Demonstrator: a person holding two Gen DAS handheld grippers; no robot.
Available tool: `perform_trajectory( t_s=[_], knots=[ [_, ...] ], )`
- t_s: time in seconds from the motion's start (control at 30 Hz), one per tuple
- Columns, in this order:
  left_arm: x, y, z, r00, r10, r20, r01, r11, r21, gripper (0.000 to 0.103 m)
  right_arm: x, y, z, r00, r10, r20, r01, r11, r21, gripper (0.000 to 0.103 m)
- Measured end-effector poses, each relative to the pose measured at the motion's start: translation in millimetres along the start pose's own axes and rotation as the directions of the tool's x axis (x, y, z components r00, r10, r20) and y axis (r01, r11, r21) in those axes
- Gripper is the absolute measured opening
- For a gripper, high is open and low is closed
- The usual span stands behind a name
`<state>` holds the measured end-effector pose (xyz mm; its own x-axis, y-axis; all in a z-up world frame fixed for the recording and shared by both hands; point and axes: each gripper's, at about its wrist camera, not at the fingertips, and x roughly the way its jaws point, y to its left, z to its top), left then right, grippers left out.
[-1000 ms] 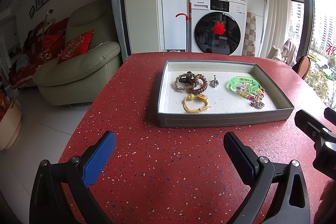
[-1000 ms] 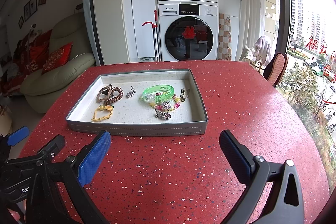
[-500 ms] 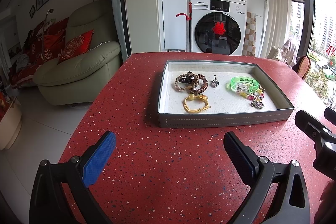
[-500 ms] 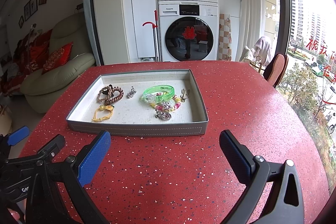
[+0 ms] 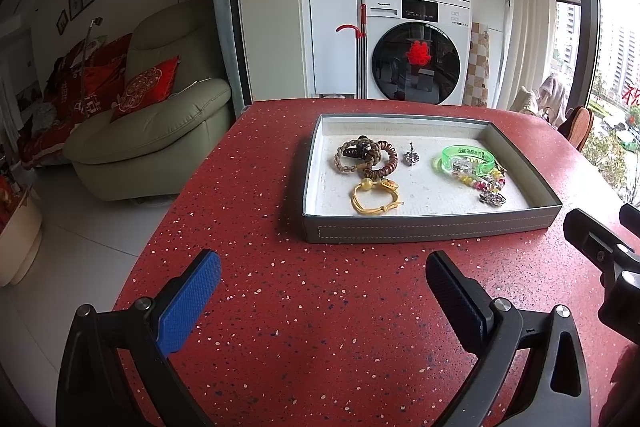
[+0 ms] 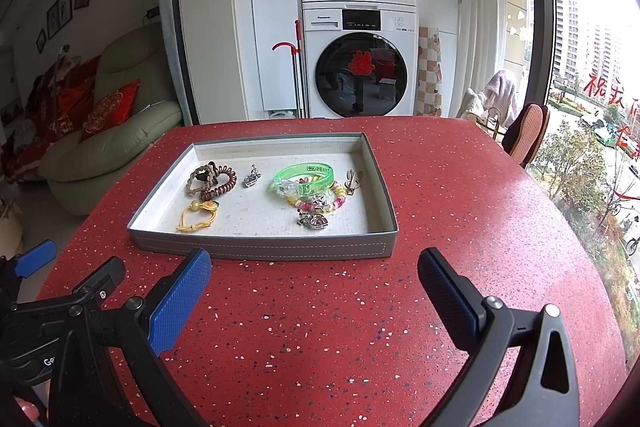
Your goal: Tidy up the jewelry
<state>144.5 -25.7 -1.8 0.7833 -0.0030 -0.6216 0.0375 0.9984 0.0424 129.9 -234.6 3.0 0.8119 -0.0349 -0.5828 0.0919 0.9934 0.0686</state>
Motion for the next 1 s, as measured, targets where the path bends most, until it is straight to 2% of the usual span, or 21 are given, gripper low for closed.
perform_trajectory(
  t_s=[1.0],
  knots=[
    [-0.8, 1.9, 2.6, 1.0, 0.002, -0.016, -0.002, 1.0, -0.012, 0.103, -0.3, 0.8, 1.0, 1.0, 0.002, 0.001, -0.002, 1.0, -0.002, 0.103]
  ],
)
